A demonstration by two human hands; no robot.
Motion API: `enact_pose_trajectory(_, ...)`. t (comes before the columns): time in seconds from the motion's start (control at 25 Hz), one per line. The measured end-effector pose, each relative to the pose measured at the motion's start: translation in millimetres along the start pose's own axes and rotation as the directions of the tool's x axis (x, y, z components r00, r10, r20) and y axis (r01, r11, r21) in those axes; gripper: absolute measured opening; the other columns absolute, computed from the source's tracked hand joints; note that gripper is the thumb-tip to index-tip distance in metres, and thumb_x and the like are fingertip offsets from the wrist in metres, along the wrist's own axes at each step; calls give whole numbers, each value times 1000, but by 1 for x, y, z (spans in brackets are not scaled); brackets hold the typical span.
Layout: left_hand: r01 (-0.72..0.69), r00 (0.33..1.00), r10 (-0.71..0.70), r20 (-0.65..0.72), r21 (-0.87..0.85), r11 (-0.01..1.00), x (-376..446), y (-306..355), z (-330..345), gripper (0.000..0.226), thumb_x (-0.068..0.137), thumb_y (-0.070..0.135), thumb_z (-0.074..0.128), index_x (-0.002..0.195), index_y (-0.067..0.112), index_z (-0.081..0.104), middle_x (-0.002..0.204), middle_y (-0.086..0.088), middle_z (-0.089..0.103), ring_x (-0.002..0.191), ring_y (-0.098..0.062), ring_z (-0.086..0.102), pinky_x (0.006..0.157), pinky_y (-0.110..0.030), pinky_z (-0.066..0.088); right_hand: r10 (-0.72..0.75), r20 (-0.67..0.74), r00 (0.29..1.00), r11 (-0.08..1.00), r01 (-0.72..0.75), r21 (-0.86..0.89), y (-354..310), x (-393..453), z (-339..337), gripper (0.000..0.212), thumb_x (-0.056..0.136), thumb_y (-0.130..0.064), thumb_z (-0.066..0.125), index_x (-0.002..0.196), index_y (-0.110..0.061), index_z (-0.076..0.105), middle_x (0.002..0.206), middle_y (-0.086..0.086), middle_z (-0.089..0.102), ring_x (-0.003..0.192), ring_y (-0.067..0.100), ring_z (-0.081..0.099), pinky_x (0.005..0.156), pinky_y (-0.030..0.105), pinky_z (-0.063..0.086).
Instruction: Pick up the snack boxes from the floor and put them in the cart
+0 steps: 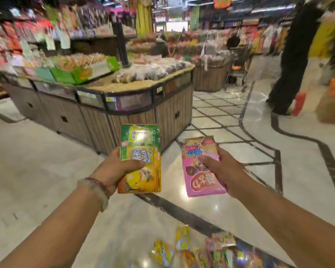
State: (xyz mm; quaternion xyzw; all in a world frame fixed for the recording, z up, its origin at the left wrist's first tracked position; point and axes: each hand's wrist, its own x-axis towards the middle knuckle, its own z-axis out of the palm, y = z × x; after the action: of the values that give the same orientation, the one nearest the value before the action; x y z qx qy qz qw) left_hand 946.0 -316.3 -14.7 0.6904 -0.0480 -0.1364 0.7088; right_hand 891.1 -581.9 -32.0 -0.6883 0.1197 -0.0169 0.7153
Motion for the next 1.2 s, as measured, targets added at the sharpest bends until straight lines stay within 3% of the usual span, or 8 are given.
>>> enact_pose_trajectory(0.16,-188,981,189,48,-25,982,-28,153,41,69,48,1,80,114,5,58,97,-13,72,73,-23,71,66,-40,59,-220,-47,974,974,216,-71,-165,-42,-31,46,80,-21,74,120,-11,54,103,15,71,83,31,71,77,48,58)
enact_pose_trajectory(0.36,-355,927,359,105,-53,933,-61,236,76,58,53,-2,78,106,12,60,93,-9,73,74,-21,71,61,-34,58,-349,-101,932,937,347,-34,-261,-94,-53,36,83,-22,71,114,-19,53,102,10,69,67,20,71,57,32,59)
enact_pose_trajectory(0.52,-372,915,379,134,-79,925,-79,254,101,44,73,-6,67,111,12,56,98,-12,71,76,-24,71,63,-38,59,-426,-154,891,904,424,-47,-279,-128,-64,29,84,-24,70,108,-25,52,95,5,70,63,17,72,52,28,58)
enact_pose_trajectory(0.68,-375,885,391,252,-111,920,-88,257,123,39,73,-9,67,103,14,58,92,-9,73,72,-22,71,63,-39,60,-453,-223,864,891,448,-74,-277,-158,-77,33,84,-24,70,111,-25,51,94,4,70,65,16,72,50,26,56)
enact_pose_trajectory(0.88,-363,824,374,426,-111,925,-91,268,144,68,54,2,81,116,12,55,104,-14,70,90,-32,69,79,-48,56,-451,-397,799,889,443,-118,-273,-204,-90,45,82,-27,72,121,-22,50,101,7,70,78,25,73,66,38,60)
enact_pose_trajectory(1.0,-348,743,369,559,-148,926,-93,274,164,61,55,7,73,113,11,56,99,-12,72,84,-30,71,73,-44,58,-446,-519,730,883,455,-118,-269,-244,-94,43,83,-23,71,121,-23,50,101,8,70,77,26,72,62,36,60)
enact_pose_trajectory(1.08,-333,684,351,640,-155,930,-100,275,180,62,54,9,74,113,13,55,100,-13,72,87,-32,70,77,-47,56,-438,-589,679,879,461,-122,-263,-274,-95,43,83,-22,71,120,-23,50,101,9,71,75,26,73,57,34,59)
enact_pose_trajectory(1.2,-296,574,322,753,-176,939,-126,271,209,61,54,10,73,112,13,55,100,-14,72,85,-31,70,75,-47,57,-432,-700,569,871,463,-161,-254,-333,-95,44,83,-22,71,122,-20,52,102,11,71,76,28,73,59,35,59)
